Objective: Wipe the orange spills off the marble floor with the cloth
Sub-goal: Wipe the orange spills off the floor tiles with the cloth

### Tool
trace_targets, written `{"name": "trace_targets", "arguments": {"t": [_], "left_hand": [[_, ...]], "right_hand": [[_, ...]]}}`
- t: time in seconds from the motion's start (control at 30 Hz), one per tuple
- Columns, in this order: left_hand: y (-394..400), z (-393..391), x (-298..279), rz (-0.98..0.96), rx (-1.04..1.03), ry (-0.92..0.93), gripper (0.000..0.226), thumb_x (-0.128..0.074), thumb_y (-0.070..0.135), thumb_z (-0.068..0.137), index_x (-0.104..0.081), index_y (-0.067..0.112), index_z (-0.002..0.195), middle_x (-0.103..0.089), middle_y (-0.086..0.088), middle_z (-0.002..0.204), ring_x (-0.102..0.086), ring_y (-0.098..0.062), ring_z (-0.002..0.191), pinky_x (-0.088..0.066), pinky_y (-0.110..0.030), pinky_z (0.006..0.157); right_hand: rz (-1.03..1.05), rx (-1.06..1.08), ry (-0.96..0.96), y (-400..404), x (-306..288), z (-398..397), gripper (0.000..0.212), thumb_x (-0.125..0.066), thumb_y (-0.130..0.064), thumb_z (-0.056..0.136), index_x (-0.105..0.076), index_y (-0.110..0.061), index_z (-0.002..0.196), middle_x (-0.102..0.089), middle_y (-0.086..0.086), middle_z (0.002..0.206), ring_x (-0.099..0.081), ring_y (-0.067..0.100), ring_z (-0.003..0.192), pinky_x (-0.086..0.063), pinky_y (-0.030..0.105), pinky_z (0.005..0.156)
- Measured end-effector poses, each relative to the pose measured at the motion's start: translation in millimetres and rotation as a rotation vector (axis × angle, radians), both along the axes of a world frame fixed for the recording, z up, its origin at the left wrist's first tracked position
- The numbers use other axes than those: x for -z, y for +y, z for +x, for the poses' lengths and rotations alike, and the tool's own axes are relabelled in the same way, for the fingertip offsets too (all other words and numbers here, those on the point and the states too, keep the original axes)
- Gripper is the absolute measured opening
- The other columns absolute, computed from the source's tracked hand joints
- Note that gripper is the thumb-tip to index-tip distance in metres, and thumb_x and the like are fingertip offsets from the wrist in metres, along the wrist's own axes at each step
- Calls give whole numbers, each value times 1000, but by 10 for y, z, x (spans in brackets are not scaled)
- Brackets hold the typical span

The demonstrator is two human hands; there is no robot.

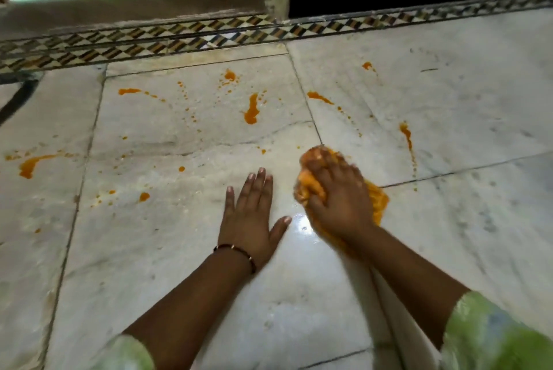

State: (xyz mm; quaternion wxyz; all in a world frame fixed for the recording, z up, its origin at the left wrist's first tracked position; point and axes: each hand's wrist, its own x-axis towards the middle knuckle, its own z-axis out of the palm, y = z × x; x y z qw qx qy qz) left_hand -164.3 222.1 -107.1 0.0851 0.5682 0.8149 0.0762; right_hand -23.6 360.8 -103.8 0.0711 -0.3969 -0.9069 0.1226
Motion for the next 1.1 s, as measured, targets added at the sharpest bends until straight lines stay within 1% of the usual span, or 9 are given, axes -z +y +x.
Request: {"name": "trace_targets", "arguments": {"t": [0.1, 0.2, 0.3, 0.4, 0.53, 0.63, 0.77, 0.93, 1.1], "left_hand": [[197, 29, 151, -49, 58, 74, 83, -5, 68, 87, 4, 15, 150, 8, -2, 158, 9, -15, 144, 11, -43, 114], [169, 41, 245, -19, 69, 99, 80, -12, 65, 92, -14, 10, 151, -10, -6, 159, -8, -20, 146, -2, -47, 114], [181, 63, 262, 15, 61, 88, 80, -12, 64, 92, -13, 9, 151, -9, -6, 159, -8, -19, 146, -4, -47, 115], [184, 79, 272, 3, 45, 95, 80, -13, 64, 92, -13, 9, 151, -8, -5, 159, -7, -18, 146, -5, -48, 115], [185, 78, 268, 15, 29, 96, 82, -12, 65, 91, -15, 8, 151, -8, -7, 159, -9, -20, 146, -8, -47, 115], [173, 78, 250, 24, -7, 82, 87, -13, 68, 90, -13, 5, 150, -6, -11, 159, -7, -23, 146, -8, -46, 114], [173, 76, 277, 24, -21, 88, 88, -16, 68, 90, -15, 3, 149, -10, -15, 158, -10, -26, 146, -8, -47, 114], [183, 80, 286, 15, -23, 103, 88, -14, 68, 90, -16, 3, 149, -11, -13, 158, -10, -26, 146, -9, -48, 114], [184, 73, 265, -2, -16, 88, 89, -14, 69, 90, -19, 3, 149, -15, -14, 157, -15, -26, 145, -10, -47, 113]], "right_hand": [[-21, -180, 26, -158, 0, 348, 67, -38, -48, 82, -28, -36, 147, -18, -3, 158, -20, 19, 143, -11, 39, 115], [-9, -183, 82, -88, 32, 844, 65, -43, -46, 82, -30, -37, 145, -26, -3, 154, -21, 11, 141, -15, 37, 116], [-5, -26, 56, 234, 38, 791, 65, -38, -46, 83, -30, -35, 147, -25, -3, 155, -22, 18, 143, -19, 47, 116], [18, 150, 13, 536, 4, 202, 68, -27, -48, 81, -29, -33, 147, -22, 0, 157, -21, 25, 144, -15, 46, 115], [-19, -107, -25, 404, -29, -389, 71, -23, -49, 77, -33, -33, 146, -21, 0, 158, -14, 26, 146, -10, 46, 116], [-41, -285, 32, 130, -52, -88, 63, -32, -44, 81, -37, -36, 144, -21, -7, 157, -14, 18, 146, -9, 41, 116], [17, -170, 106, 259, 48, 549, 57, -41, -37, 82, -47, -32, 138, -36, -2, 151, -25, 20, 143, -26, 52, 112], [46, 125, 47, 639, 3, -98, 62, -30, -41, 83, -38, -31, 143, -27, 0, 156, -21, 26, 144, -19, 50, 115], [1, -90, -1, 345, 1, -477, 68, -24, -47, 79, -32, -33, 146, -19, -4, 158, -13, 23, 146, -12, 46, 116]]}}
